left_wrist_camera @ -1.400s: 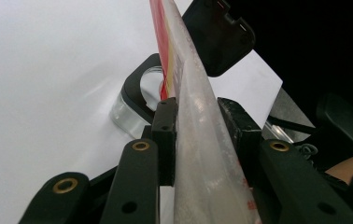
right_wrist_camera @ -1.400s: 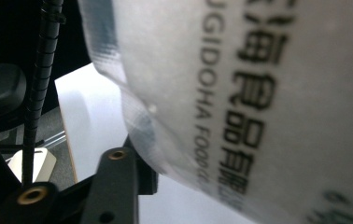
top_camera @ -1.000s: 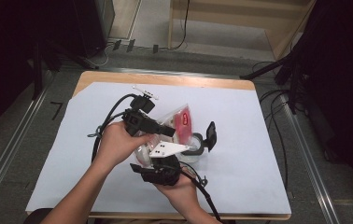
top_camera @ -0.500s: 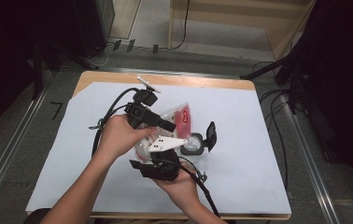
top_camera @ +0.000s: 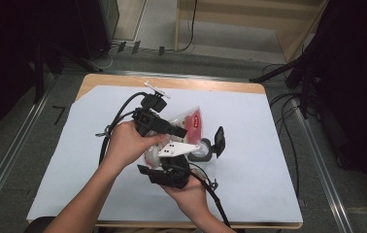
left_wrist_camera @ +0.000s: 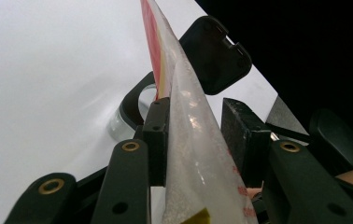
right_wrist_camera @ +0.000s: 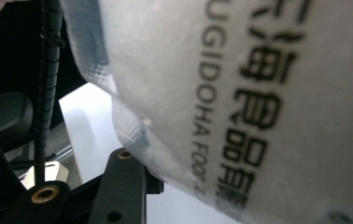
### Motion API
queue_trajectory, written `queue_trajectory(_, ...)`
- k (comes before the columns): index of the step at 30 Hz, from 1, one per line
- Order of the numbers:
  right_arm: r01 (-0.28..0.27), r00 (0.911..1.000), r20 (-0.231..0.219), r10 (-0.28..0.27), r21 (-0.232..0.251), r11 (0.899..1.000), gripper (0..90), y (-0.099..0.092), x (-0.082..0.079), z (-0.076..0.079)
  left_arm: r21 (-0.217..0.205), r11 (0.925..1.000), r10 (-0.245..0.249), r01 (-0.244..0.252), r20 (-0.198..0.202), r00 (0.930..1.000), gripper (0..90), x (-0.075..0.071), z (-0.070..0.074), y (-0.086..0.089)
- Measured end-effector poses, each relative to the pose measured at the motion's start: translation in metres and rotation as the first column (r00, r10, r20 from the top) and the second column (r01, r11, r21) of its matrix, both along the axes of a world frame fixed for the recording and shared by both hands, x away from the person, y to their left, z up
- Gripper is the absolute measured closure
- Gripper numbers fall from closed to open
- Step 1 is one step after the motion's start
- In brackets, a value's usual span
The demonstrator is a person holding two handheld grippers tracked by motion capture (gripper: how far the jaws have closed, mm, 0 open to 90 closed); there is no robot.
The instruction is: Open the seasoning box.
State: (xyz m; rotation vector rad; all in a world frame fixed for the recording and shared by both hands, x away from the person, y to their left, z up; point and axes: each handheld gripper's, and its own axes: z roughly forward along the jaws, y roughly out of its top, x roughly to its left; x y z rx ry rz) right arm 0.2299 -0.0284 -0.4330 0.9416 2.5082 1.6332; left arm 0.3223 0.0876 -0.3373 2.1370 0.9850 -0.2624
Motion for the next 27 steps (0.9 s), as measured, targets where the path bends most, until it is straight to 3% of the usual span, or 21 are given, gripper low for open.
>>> queue_trajectory(2,0.003,0.9999,-0.017,-0.003,0.017,1.000,64.5,-0.0005,-0.0003,0.0005,-0.004,1.0000,0.004,-0.005,-0.017,0.9998,62.2,0.0002,-0.0007,0.0008)
queue_trajectory(9,0.001,0.9999,-0.010,-0.001,0.006,1.000,64.1,0.0001,-0.0010,-0.0004,0.000,0.9999,0.012,-0.012,-0.033,0.9994,67.3,0.0022,-0.0027,0.0025)
queue_trajectory(18,-0.024,0.9993,0.029,0.024,-0.015,1.000,63.6,0.0002,-0.0029,-0.0009,0.004,0.9999,0.015,-0.015,-0.008,0.9999,68.8,-0.0007,0.0003,-0.0019)
queue_trajectory(27,-0.004,1.0000,-0.008,0.004,0.021,1.000,64.5,-0.0017,-0.0007,0.0005,0.001,0.9999,0.010,-0.010,0.009,0.9999,63.3,-0.0003,0.0015,-0.0004)
